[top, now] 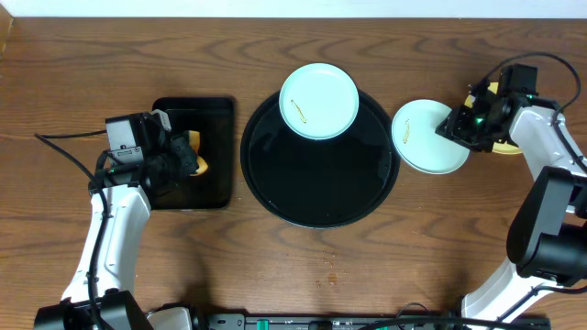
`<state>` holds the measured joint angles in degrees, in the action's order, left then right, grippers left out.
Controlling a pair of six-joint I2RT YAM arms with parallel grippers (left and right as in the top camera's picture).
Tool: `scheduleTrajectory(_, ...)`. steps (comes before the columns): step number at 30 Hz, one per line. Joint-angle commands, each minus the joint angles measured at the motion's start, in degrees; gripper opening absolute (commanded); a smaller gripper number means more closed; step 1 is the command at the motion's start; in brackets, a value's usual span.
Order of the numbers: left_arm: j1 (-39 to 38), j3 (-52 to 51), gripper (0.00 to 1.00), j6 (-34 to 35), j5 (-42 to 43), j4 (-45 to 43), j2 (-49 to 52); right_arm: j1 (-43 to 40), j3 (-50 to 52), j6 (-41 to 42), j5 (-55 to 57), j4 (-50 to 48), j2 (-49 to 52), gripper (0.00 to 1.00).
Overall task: Clean dirty plates on tray and stack at the side
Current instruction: 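Grasp the pale green plate rim with right gripper, drag onto black tray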
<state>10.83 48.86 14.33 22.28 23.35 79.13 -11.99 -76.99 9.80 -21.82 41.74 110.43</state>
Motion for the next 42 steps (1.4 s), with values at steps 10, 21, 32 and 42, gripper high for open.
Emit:
scheduleTrajectory(10, 0.24, 0.0, 0.08, -1.64, -0.55, -0.28, 0.31, -1.97, -0.55, 0.0, 15.58, 6.08, -1.55, 0.38)
scheduleTrajectory(21, 0.24, 0.0, 0.08, -1.64, -0.52, -0.24, 0.31, -1.97, 7.58, 0.44, 15.56, -4.31, -1.55, 0.32)
scheduleTrajectory(32, 0.24, 0.0, 0.08, -1.64, -0.52, -0.24, 0.31, -1.75, 9.75, 0.44, 14.12, -7.69, -1.79, 0.01)
scheduleTrajectory(42, 0.24, 0.0, 0.08, -1.64, -0.52, -0.26, 0.31, 7.15, 5.01, 0.2, 6.71, -2.1, -14.14, 0.01)
